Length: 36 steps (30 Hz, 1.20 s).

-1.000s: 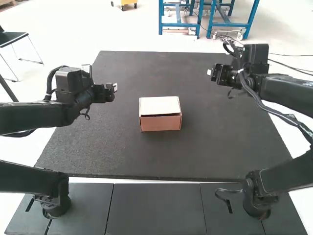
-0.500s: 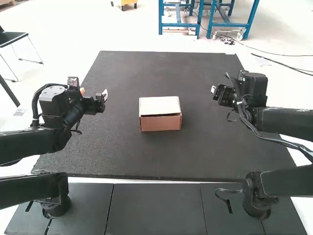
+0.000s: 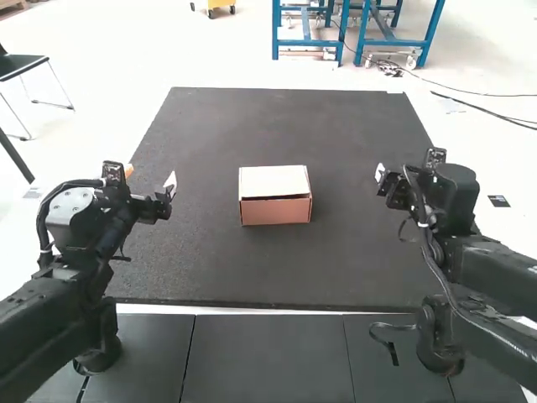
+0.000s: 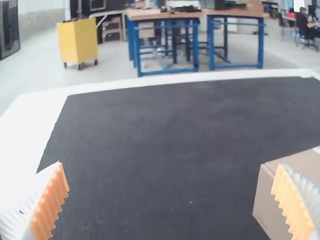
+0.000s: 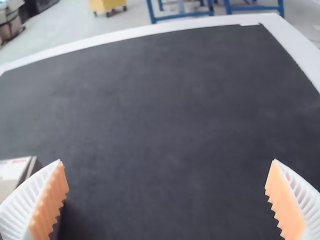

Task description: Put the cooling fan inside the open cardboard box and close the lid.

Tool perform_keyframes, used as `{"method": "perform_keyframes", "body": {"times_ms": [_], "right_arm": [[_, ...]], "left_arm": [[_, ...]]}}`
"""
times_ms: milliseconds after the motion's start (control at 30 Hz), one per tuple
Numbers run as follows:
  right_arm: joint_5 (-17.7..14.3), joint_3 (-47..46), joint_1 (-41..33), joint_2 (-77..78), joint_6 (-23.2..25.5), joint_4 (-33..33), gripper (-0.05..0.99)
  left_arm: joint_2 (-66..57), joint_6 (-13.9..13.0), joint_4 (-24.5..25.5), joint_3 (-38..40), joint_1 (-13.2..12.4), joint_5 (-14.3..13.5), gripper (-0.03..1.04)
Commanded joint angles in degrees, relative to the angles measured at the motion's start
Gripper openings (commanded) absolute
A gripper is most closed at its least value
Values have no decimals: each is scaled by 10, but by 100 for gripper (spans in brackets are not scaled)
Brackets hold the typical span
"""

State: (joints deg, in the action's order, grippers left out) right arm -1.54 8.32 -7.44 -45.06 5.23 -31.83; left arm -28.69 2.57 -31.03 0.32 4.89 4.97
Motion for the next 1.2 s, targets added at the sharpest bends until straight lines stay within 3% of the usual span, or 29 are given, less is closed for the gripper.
{"method": "perform_keyframes", "body": {"times_ms": [0,200,267,333,400,567,800,967,1167], "right_arm": [[-1,-4,-4,47,-36,1,91],[3,-65,-12,117,-42,-24,91],[4,-80,-10,140,-40,-26,91],[4,-83,-9,165,-40,-2,91],[3,-83,-9,189,-39,34,91],[8,-83,-2,261,-28,102,91],[25,-84,13,460,-34,267,91],[28,-83,33,452,-60,310,91],[15,-83,23,451,-63,317,91]], "left_arm": [[97,-22,42,-4,5,20,96],[297,-31,175,-5,6,27,96],[274,-34,176,-5,6,55,96],[279,-56,207,-5,9,61,96],[290,-56,229,-4,14,62,96],[288,-56,242,-4,17,62,96],[288,-36,276,-4,17,62,96],[288,-36,301,-4,14,62,96],[288,-42,323,-4,13,62,96]]}}
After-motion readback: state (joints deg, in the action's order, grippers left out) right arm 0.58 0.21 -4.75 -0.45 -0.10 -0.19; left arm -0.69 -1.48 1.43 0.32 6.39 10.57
